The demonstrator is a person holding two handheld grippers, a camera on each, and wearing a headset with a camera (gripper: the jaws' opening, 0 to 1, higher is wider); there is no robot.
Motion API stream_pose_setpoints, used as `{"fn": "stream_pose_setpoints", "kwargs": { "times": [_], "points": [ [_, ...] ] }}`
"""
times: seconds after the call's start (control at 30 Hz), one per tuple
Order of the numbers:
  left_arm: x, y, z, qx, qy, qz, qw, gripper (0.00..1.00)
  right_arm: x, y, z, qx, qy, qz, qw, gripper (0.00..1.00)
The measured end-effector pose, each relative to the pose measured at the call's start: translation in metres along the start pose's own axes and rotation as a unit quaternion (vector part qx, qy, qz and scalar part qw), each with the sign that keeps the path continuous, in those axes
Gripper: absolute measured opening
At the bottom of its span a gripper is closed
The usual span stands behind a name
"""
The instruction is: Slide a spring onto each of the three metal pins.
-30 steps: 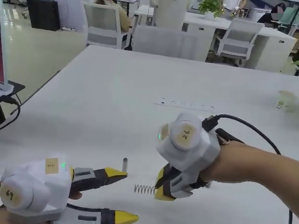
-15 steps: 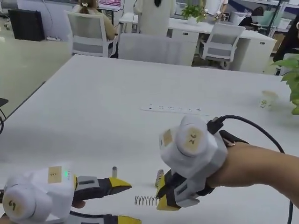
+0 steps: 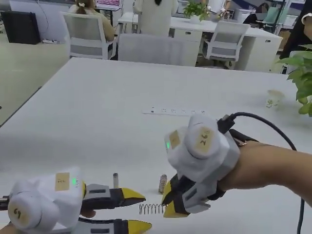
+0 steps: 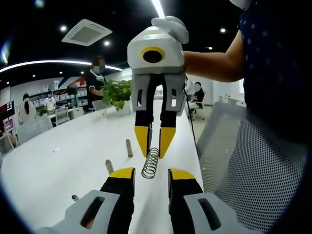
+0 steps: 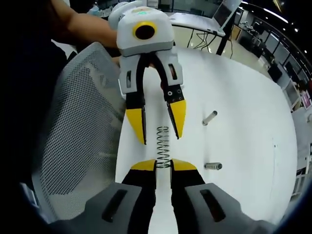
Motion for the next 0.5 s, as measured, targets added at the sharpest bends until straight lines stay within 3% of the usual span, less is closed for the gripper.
{"fn": "stream_pose_setpoints", "kwargs": {
  "times": [0.5],
  "points": [
    [0.002, 0.0015, 0.0013, 0.007, -0.008, -0.013, 0.9999, 0.03, -0.0032, 0.0026, -0.0028, -0.002, 0.01, 0.014, 0.9999, 0.08]
  ]
}}
Point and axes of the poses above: the centre of the closed fingertips' face, and the gripper's own axes: z roughly backward along the fingers, x roughly to its right, y roughly out of its top, the point moved 4 cm from there along z, roughly backward along the fingers, and after that the axes turned 11 degrees about y, right-handed, at the moved point
